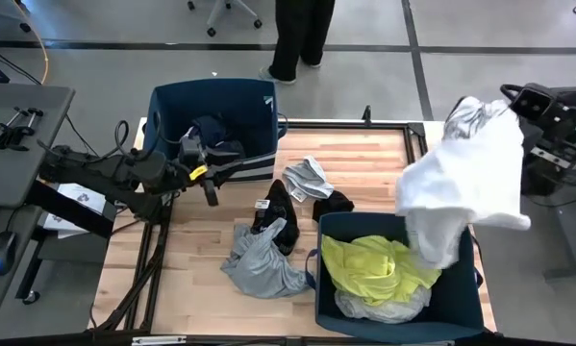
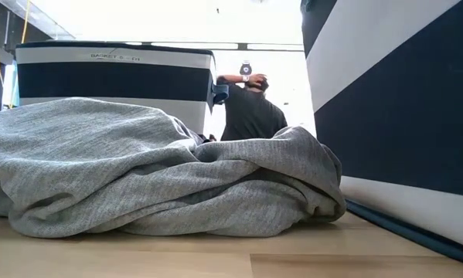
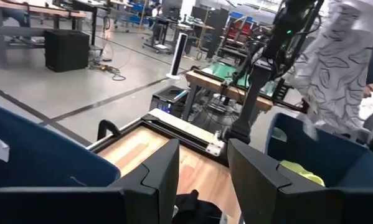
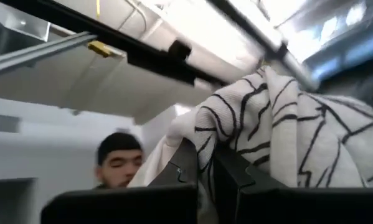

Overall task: Sort clothes
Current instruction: Put the white patterned shirt into the bottom blue laundry bin

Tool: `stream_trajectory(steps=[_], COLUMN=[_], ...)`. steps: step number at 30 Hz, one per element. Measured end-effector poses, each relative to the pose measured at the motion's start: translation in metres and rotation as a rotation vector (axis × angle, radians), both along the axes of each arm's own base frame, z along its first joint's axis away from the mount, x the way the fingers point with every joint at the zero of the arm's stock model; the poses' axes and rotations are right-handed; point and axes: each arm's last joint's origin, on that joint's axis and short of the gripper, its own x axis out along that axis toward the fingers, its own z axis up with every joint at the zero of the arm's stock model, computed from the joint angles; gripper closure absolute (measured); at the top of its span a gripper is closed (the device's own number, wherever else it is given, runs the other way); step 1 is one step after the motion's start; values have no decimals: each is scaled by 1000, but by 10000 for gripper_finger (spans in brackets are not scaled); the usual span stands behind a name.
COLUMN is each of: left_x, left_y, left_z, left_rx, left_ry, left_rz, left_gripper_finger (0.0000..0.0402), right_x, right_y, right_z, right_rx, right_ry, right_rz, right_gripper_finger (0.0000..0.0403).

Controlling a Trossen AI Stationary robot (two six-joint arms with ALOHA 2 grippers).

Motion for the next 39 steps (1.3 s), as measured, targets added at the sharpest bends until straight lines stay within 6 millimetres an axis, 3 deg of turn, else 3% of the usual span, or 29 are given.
stream_trajectory(steps=[6,10,16,19,23,28,31,34,39], left_x=[1,1,4,6,8,8,9,9,10], left_y=[5,11,22,28,35,38,38,37,36], left_z=[0,0,3,5,7,7,6,6,6], left_rx=[-1,-1,-7,4,36,40,39,37,36], left_ry=[-1,-2,-35,-60,-69,-59,-55,-54,-52], left_rz=[27,56,116,149,184,151,107,68,42], left_gripper_finger=[275,275,275,275,275,275,275,275,275], right_x=[39,59,69,66,52,32,22,22,31], right_y=[32,62,107,125,134,131,129,129,133], right_z=[7,-14,-45,-74,-116,-181,-211,-237,-290], right_rx=[-23,-4,193,310,515,724,747,715,695], right_ry=[389,728,997,1166,1446,2024,2331,2413,2375], right_rz=[183,191,205,100,-68,-319,-455,-519,-522], right_gripper_finger=[400,400,400,400,400,400,400,400,390])
